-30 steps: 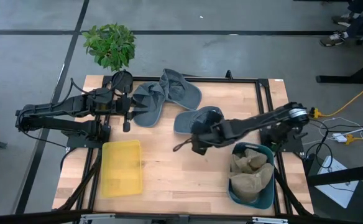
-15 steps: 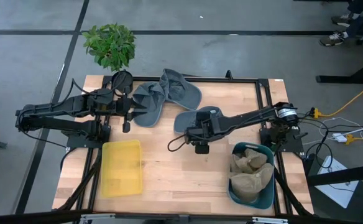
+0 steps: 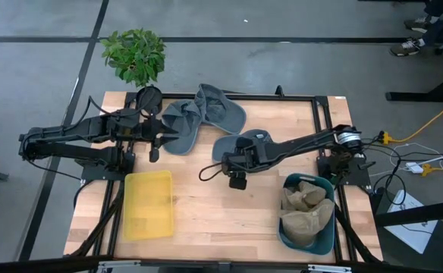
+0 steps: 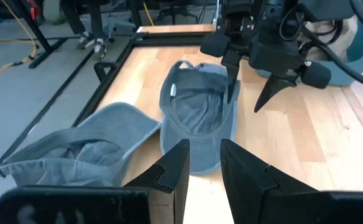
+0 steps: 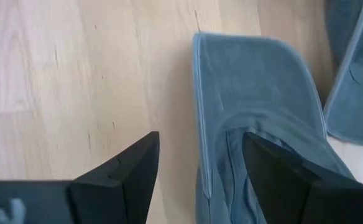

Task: Pick & Place hat
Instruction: Put the bottom blue cap into the yellow bin

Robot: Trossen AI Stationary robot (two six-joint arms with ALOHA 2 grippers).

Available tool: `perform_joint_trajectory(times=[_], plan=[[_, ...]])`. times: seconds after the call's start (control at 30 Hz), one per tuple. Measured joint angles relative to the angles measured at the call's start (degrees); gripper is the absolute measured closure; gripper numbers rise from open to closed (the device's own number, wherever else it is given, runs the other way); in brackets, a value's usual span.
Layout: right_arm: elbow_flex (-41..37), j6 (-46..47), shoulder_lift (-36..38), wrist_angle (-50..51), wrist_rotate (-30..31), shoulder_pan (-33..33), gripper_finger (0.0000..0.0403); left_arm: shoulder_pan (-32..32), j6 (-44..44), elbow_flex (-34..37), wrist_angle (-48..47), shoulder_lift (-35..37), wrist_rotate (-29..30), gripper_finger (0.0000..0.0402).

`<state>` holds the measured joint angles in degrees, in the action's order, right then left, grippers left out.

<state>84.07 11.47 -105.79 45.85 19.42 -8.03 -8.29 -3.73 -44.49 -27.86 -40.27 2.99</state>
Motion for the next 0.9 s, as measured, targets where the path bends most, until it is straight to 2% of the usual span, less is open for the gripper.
perform_joint_trajectory(times=[0.67, 0.77, 0.9], plan=[[0.00, 3.34, -8.66, -1.89, 2.78, 1.64, 0.0174, 0.00, -1.79, 0.00, -3.95, 0.00, 0.61, 0.0315], [0.00, 4.82, -9.36, -2.57, 3.58, 2.09, 0.0191, 0.00, -2.09, 0.00, -3.93, 0.00, 0.61, 0.0315], [0.02, 6.91, -9.34, -3.07, 3.59, 2.27, 0.0247, 0.00, -4.91, 0.00, -4.32, 0.00, 0.61, 0.0315]])
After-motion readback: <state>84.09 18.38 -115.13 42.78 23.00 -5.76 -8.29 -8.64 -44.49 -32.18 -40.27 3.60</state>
